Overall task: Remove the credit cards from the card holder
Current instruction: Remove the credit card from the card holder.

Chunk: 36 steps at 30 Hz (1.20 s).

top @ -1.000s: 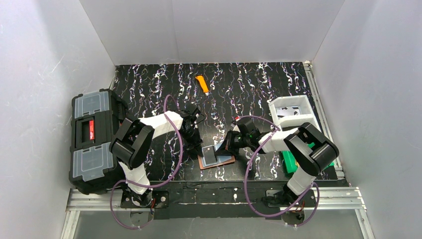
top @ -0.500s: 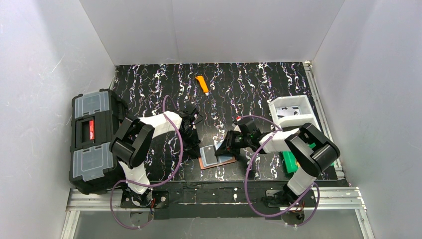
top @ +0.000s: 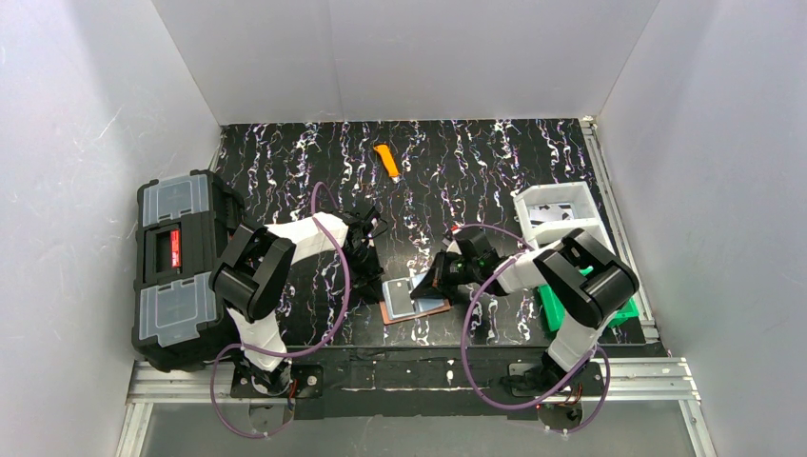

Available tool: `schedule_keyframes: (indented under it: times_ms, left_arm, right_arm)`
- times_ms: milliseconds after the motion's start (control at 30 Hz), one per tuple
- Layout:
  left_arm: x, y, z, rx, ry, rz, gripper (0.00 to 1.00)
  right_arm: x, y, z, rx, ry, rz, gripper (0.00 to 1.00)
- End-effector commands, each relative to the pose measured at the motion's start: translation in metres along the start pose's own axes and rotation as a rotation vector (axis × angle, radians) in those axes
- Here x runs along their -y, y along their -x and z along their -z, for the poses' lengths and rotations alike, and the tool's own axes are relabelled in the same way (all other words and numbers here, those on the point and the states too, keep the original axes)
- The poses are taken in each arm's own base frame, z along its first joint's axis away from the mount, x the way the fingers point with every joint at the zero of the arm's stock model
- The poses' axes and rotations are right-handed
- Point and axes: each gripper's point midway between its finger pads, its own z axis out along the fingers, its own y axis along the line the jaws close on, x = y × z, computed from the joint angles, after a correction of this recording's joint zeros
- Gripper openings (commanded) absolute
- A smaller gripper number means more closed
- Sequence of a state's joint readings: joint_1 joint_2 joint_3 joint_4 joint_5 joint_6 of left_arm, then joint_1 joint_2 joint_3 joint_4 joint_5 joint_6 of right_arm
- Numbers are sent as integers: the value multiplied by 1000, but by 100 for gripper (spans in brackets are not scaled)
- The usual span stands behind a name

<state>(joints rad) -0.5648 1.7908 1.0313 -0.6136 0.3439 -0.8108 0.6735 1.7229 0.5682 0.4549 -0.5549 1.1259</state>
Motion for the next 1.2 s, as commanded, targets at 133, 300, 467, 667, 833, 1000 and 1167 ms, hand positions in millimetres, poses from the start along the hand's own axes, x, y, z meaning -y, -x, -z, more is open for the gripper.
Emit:
schedule_keyframes:
  times_ms: [133, 300, 467, 667, 833, 1000, 1167]
  left_arm:
    - [-69, 8, -31, 49, 290, -1, 0]
    - [-71, 8, -29, 51, 292, 0, 0]
    - [-71, 8, -29, 50, 290, 0, 0]
    - [-69, 9, -29, 51, 284, -3, 0]
    - [-68, 8, -29, 46, 281, -4, 0]
    - [-68, 8, -30, 42, 279, -4, 0]
    - [-67, 9, -30, 42, 278, -8, 0]
  right_arm:
    - [17, 5, 12, 71, -32, -36, 1]
    - [25, 10, 18, 111, -80, -34, 1]
    - [18, 9, 17, 88, -48, -12, 15]
    - [6, 4, 6, 6, 42, -1, 42]
    - [0, 2, 1, -22, 63, 12, 44]
    - [3, 1, -3, -29, 54, 6, 37]
    - [5, 3, -6, -27, 54, -4, 25]
